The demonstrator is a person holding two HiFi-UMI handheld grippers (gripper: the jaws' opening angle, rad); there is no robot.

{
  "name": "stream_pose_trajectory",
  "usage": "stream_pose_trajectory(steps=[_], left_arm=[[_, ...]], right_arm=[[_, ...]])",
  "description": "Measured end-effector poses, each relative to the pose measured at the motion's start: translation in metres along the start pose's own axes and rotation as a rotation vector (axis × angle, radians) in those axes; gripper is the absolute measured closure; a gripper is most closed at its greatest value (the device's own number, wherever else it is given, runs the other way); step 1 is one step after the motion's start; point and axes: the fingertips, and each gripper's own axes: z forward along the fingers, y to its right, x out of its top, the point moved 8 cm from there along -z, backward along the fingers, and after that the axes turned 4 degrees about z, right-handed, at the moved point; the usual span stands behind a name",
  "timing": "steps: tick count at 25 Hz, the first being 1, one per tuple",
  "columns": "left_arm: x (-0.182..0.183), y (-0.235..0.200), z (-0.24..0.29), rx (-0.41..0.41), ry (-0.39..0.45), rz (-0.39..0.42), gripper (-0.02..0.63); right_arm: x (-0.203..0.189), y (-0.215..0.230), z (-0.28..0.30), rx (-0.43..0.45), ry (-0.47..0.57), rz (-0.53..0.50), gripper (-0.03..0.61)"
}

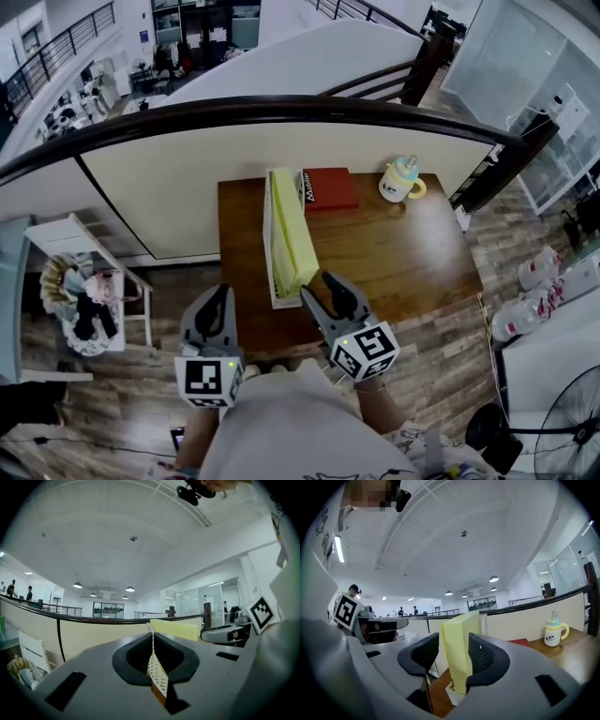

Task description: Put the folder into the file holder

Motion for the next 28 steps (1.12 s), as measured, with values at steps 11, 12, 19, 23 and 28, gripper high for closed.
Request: stream_pose_trajectory(steps=[11, 12, 19, 23, 28], left_arm=[[-0.010, 0.010, 0.002, -0.050, -0.029, -0.059, 0.603], [-0.012, 0.011, 0.001, -0.055, -0.034, -0.061, 0.603], [-0.024, 0.016, -0.001, -0.074, -0.065, -0.082, 0.603], [-0.027, 0.019, 0.000, -0.097, -0.068, -0.068, 0.603], [-0.032, 0.020, 0.000, -0.109, -0.069, -0.067, 0.603]], right_arm=[[-0.010, -0.008, -0.005, 0.019, -0.019, 0.008, 0.525], [-0.012, -0.009, -0.005, 0.023, -0.020, 0.010, 0.534], [-0.016, -0.008, -0.005, 0.026, -0.013, 0.014, 0.573], [-0.016, -0.006, -0.007, 0.013, -0.017, 0.016, 0.578], [-0.018, -0.006, -0.010, 0.003, -0.031, 0.001, 0.578]])
